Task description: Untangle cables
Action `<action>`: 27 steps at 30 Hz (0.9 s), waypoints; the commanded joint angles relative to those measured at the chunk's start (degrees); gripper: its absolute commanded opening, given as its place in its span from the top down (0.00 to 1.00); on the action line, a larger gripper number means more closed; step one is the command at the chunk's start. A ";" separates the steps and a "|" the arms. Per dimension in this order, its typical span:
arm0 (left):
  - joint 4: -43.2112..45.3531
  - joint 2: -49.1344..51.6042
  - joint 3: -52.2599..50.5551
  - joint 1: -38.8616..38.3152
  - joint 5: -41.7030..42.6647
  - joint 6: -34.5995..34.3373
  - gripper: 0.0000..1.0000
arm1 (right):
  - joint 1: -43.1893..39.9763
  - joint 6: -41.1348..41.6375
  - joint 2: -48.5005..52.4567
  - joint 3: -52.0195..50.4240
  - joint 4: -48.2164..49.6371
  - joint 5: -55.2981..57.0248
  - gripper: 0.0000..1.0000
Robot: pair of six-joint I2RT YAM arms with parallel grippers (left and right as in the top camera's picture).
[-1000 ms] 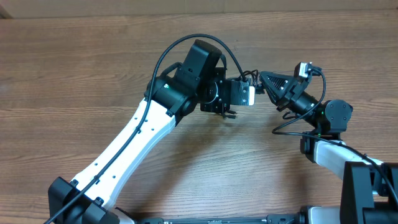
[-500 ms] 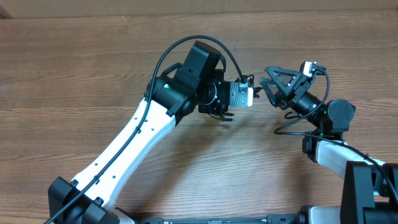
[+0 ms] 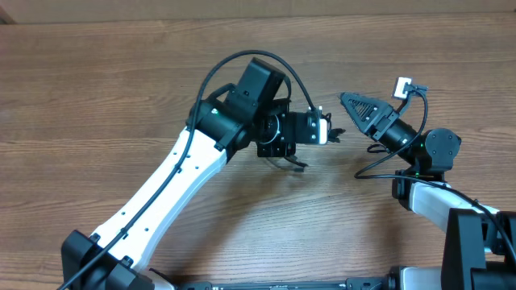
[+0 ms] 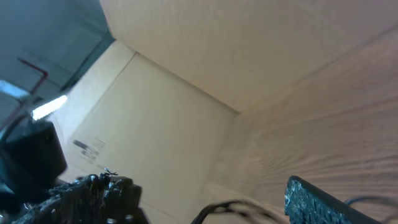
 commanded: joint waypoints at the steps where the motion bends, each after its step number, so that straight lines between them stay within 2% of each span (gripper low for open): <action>1: 0.20 -4.74 0.48 2.67 10.05 -9.60 0.96 | -0.24 -6.84 -0.04 0.59 0.28 -0.31 0.09; 6: 0.24 -7.82 0.48 7.37 22.23 -10.10 0.96 | -0.22 -8.28 -0.04 0.59 0.35 -1.03 0.09; 11: -0.13 -8.26 0.48 9.01 28.35 -10.08 0.96 | -0.22 -10.67 -0.04 0.59 0.79 -3.08 0.09; 18: 2.36 -8.22 0.48 9.09 30.03 -10.12 0.96 | -0.22 -13.77 -0.04 0.59 2.60 -6.27 0.09; 27: 4.42 -8.22 0.50 9.70 30.18 -10.08 0.96 | -0.17 -15.56 -0.04 0.59 16.50 -15.39 0.09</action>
